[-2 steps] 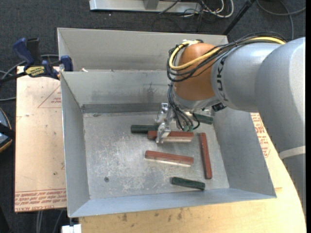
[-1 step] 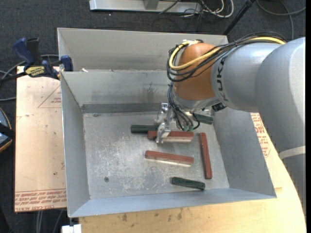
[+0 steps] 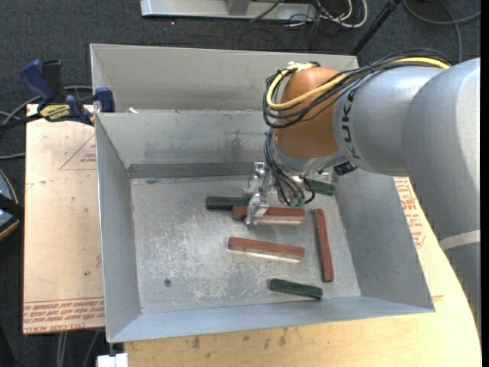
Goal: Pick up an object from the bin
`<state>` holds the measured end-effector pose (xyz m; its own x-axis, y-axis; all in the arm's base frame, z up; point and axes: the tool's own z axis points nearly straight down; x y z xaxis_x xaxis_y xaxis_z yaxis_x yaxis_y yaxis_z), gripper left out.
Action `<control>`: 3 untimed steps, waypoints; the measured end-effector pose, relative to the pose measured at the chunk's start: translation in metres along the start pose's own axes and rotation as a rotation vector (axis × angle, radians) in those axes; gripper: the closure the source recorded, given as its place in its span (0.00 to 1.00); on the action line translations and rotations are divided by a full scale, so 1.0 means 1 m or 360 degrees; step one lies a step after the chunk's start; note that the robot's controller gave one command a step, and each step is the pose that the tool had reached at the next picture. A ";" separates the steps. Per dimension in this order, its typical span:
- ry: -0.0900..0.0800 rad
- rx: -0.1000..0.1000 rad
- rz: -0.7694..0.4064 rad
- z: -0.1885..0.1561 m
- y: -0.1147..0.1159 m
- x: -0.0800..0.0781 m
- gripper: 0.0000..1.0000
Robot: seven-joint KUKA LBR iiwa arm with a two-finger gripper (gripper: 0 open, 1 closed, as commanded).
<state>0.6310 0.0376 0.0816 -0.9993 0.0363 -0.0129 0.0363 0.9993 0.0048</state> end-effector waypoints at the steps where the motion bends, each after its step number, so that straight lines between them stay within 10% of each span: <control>1: 0.0019 0.0004 -0.0001 -0.015 0.000 0.002 1.00; 3: 0.0015 0.0006 0.0000 -0.037 0.000 0.001 1.00</control>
Offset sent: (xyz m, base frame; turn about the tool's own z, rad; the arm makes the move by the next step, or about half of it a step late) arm 0.0000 0.0001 0.0466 0.0000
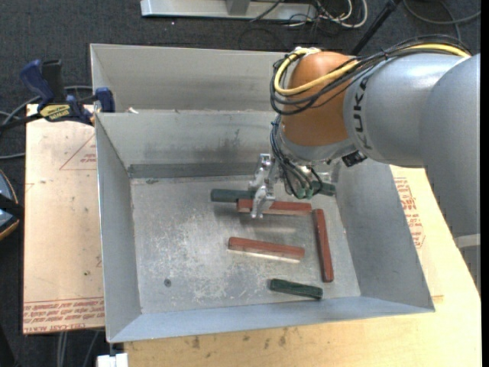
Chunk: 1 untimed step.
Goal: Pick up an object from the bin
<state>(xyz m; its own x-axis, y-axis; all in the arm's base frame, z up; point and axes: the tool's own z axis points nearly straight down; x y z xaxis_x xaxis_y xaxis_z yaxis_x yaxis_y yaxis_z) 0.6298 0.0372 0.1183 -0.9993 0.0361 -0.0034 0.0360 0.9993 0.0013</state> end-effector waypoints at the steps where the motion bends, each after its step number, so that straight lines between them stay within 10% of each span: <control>1: 0.0011 0.0001 0.0000 -0.012 0.000 0.001 1.00</control>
Offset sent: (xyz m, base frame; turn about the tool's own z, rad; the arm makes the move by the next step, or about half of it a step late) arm 0.0000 -0.0001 0.0076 0.0000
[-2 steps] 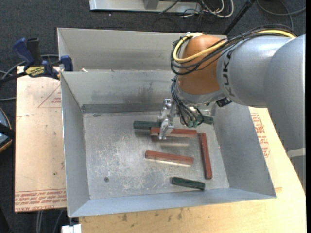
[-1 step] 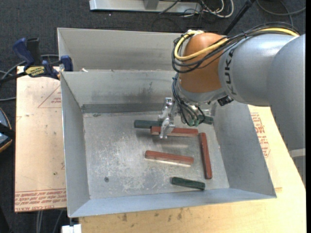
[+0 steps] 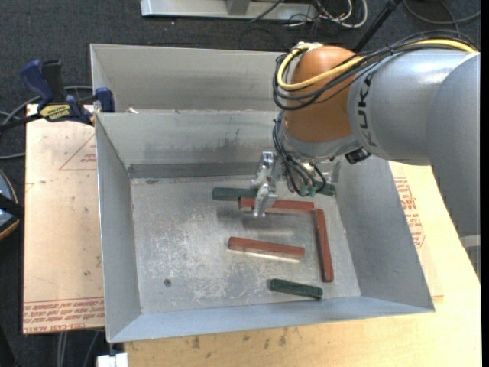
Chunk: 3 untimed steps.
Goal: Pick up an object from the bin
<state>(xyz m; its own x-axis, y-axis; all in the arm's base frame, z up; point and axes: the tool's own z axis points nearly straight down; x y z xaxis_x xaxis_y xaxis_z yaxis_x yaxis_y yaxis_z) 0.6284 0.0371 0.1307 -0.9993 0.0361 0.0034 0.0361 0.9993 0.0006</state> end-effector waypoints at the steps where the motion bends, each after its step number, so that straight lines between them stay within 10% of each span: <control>1: 0.0001 0.0000 0.0001 -0.022 0.000 0.000 1.00; 3: -0.0009 -0.0001 0.0001 -0.058 0.000 -0.001 1.00</control>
Offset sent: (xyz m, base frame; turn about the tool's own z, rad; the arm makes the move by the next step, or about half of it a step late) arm -0.0001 -0.0001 0.0247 0.0000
